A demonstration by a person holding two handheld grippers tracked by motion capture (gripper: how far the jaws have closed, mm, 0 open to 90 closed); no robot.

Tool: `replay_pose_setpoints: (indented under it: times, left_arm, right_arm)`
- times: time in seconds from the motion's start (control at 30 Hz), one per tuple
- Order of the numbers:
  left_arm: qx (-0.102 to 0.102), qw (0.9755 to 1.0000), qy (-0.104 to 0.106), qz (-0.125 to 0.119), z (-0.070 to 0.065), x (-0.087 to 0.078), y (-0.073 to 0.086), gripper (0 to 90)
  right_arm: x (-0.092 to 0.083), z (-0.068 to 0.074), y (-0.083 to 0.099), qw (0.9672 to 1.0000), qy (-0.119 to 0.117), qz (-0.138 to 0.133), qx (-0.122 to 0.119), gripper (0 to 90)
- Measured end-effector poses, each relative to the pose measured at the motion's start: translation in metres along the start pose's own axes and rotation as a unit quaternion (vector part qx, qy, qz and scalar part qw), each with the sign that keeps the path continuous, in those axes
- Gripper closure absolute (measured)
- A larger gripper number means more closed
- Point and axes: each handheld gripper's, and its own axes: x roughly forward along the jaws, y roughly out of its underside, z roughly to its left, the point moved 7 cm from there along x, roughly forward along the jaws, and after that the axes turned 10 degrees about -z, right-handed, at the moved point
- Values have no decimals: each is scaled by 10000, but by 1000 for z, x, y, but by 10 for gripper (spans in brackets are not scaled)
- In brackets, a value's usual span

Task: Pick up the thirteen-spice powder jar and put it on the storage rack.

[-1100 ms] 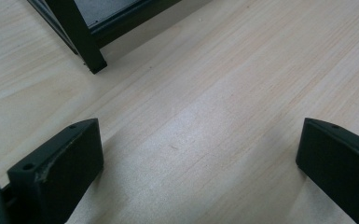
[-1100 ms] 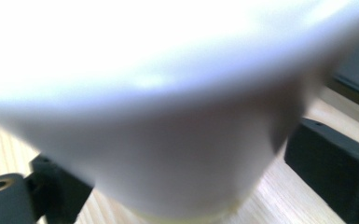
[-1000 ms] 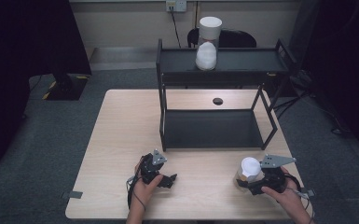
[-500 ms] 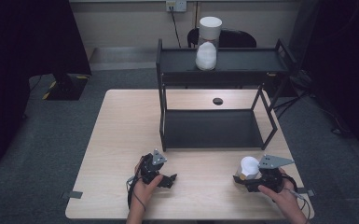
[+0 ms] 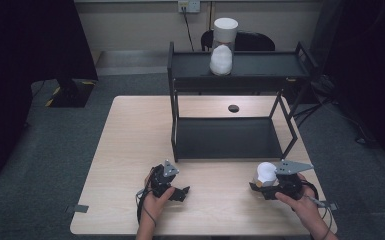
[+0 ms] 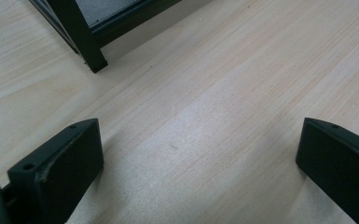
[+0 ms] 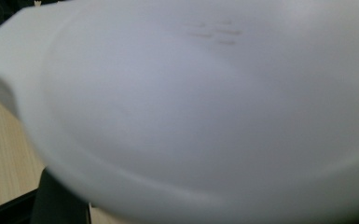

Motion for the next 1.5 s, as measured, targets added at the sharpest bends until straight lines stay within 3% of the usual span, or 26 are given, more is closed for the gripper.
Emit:
replay_pose_setpoints:
  times: [0.2, 0.57, 0.87, 1.17, 1.5]
  left_arm:
    - [1, 10000, 1, 1, 0, 0, 0, 0]
    - [1, 10000, 2, 2, 0, 0, 0, 0]
    - [3, 10000, 2, 2, 0, 0, 0, 0]
    - [2, 10000, 3, 3, 0, 0, 0, 0]
    - [2, 10000, 2, 2, 0, 0, 0, 0]
  right_arm:
    - [5, -2, -13, 9999, 61, -33, 121, 285]
    - [23, -7, -38, 9998, 200, 18, 54, 286]
    - [33, -15, -52, 9995, 277, -30, 153, 287]
    - [37, -26, -66, 9990, 358, -90, 257, 287]
    - [40, -35, -87, 9985, 512, -49, 192, 288]
